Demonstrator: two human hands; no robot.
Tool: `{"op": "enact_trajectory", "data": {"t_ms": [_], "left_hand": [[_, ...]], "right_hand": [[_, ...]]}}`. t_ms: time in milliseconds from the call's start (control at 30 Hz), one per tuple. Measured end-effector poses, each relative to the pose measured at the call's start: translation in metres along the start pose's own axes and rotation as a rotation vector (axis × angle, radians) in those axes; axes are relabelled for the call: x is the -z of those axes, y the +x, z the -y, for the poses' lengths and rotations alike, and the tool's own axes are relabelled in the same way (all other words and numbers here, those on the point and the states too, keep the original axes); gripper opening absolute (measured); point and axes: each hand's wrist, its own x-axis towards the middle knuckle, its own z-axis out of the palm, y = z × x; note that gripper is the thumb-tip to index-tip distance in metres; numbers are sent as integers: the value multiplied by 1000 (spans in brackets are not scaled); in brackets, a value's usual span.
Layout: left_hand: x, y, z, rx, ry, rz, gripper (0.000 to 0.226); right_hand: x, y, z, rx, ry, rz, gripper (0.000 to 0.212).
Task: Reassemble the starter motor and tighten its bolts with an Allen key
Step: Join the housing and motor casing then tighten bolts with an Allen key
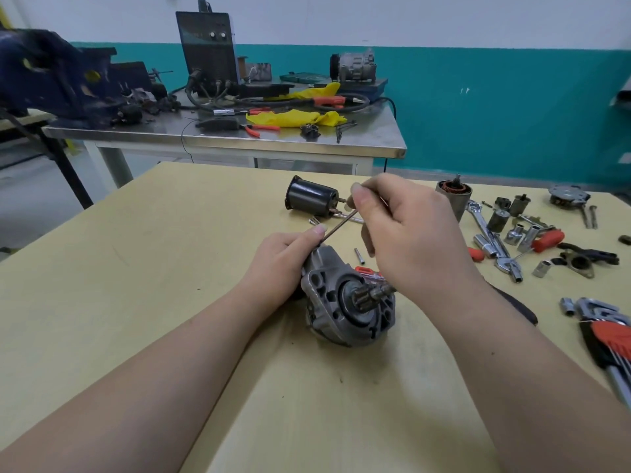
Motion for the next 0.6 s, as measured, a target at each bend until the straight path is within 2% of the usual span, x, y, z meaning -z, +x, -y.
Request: {"op": "enact_trajectory", "data": {"t_ms": [133, 233, 367, 600], "left_hand": [[2, 1, 0, -12, -29, 56, 72], [3, 2, 1, -27, -39, 68, 71], [6, 4, -3, -31, -36, 145, 67], [2, 3, -1, -36, -61, 254, 38]], "right_hand": [[2, -1, -9, -28, 311, 43, 19], [-2, -2, -9, -67, 569, 166, 26], [-5, -3, -13, -85, 700, 297, 40], [-4, -8, -18, -77, 934, 374, 36]]}}
